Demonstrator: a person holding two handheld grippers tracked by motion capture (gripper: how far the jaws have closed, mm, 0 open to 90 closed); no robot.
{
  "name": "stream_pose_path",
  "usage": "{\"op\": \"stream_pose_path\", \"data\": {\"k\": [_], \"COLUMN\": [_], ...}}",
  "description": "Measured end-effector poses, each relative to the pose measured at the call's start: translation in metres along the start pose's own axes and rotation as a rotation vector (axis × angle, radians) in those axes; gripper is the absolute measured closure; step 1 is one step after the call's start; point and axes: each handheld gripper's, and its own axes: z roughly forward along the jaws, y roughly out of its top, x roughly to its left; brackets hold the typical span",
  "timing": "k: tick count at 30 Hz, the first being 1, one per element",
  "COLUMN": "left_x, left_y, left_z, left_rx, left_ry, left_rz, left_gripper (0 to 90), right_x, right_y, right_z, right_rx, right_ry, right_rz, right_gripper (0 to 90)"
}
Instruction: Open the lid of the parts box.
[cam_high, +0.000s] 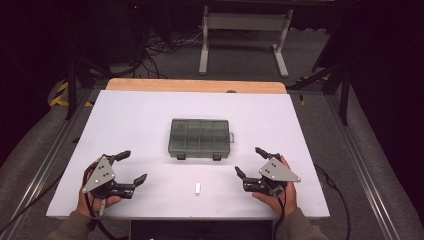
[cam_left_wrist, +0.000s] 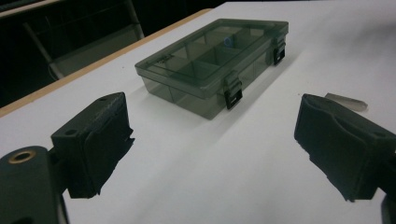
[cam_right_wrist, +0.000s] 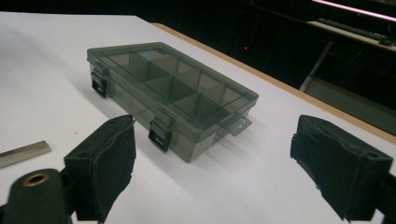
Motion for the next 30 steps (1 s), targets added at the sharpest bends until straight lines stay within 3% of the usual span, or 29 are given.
{"op": "stream_pose_path", "data": {"k": [15, 20, 22, 30], "left_x": [0.004, 0.008, 0.012, 0.028], "left_y": [-0.004, -0.002, -0.002, 0.008], "left_z": [0.003, 0.017, 0.024, 0.052], "left_rx": [0.019, 0.069, 0.084, 0.097], "left_ry": [-0.029, -0.047, -0.052, -0.046], "left_rz": [-0.027, -0.004, -0.013, -0.009], "left_gripper": [10.5, 10.2, 10.2, 10.5], "right_x": [-0.007, -0.017, -0.021, -0.028], "right_y": [-0.006, -0.009, -0.008, -0.007], "right_z": [0.004, 0.013, 0.017, 0.03], "right_rx": [0.038, 0.052, 0.048, 0.073], "right_ry": [0.001, 0.007, 0.006, 0.02], "right_rz": [0.037, 0.057, 0.067, 0.084], "right_gripper": [13.3, 13.3, 13.8, 13.8]}}
